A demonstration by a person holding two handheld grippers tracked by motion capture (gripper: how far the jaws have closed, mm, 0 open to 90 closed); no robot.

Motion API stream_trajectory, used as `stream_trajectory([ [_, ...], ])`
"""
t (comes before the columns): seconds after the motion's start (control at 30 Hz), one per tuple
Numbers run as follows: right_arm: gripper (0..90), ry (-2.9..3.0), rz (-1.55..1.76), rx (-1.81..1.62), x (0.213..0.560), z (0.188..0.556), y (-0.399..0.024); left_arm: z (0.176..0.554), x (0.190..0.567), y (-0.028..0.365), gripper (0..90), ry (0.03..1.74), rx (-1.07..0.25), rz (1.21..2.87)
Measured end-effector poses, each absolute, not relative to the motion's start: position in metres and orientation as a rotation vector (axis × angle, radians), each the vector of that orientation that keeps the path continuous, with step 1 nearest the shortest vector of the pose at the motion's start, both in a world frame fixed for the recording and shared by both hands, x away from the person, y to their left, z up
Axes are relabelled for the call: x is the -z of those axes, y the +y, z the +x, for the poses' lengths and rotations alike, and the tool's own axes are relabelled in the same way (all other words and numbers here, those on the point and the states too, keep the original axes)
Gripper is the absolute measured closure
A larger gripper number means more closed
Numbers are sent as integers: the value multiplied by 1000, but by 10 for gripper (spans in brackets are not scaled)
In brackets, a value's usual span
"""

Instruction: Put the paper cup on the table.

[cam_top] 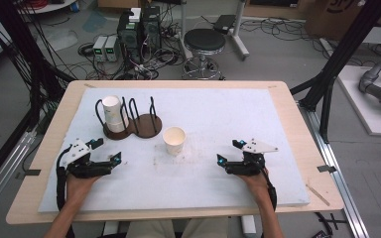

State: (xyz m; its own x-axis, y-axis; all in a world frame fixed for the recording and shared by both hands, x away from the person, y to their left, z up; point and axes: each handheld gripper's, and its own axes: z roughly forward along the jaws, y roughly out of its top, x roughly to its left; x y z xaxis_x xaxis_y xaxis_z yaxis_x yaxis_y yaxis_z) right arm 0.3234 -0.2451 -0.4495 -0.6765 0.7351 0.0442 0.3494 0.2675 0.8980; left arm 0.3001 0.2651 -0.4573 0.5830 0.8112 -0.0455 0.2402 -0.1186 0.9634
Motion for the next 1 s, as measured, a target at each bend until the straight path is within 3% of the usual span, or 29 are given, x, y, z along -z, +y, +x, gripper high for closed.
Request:
stream_trajectory([
  [1.0, 154, 2145, 978, -1380, 451, 322, -246, 297, 458, 267, 107, 886, -606, 1649],
])
